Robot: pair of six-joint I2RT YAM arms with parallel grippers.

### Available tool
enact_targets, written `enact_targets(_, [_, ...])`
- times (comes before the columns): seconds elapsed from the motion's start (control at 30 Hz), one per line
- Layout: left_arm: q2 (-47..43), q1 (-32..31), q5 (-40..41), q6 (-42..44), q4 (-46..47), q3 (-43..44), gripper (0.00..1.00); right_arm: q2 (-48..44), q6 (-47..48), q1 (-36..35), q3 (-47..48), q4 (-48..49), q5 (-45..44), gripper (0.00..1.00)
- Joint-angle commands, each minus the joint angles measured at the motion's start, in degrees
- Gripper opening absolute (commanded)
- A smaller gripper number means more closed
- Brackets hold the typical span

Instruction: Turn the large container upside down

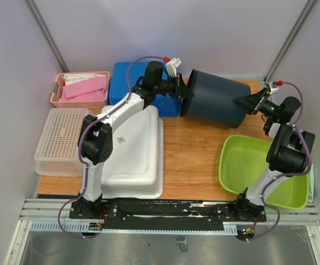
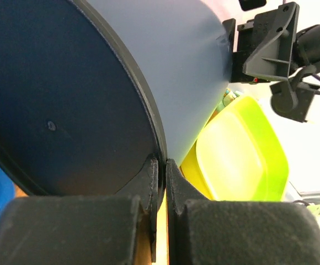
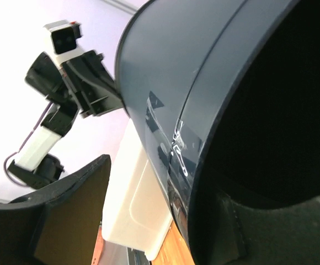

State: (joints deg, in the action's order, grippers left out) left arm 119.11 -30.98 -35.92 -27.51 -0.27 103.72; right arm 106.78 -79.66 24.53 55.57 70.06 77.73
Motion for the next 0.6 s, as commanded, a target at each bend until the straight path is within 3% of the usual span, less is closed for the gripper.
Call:
enact_targets(0.0, [-7.3,-0.2,7.1,5.3,2.3,2.4,0.00,-10.9,36.8,0.8,4.3,-48.2,-7.9,0.68])
enact_targets(0.03, [-7.4,-0.2,7.8,6.7,1.0,3.1,0.00,-12.5,51.6,0.3,8.5,-64.6,-13.0,0.72])
enact_targets(0.1, [-7.0,-0.2,9.0,8.9,-1.1,4.8,0.00,-13.7,63.5,-1.1,15.3,-88.4,-25.0,0.79])
enact_targets(0.57, [-6.6,-3.9,15.1,11.6,-3.2,9.0,0.00,-24.7,64.7,-1.9,11.9,-95.5,-48.4,0.80])
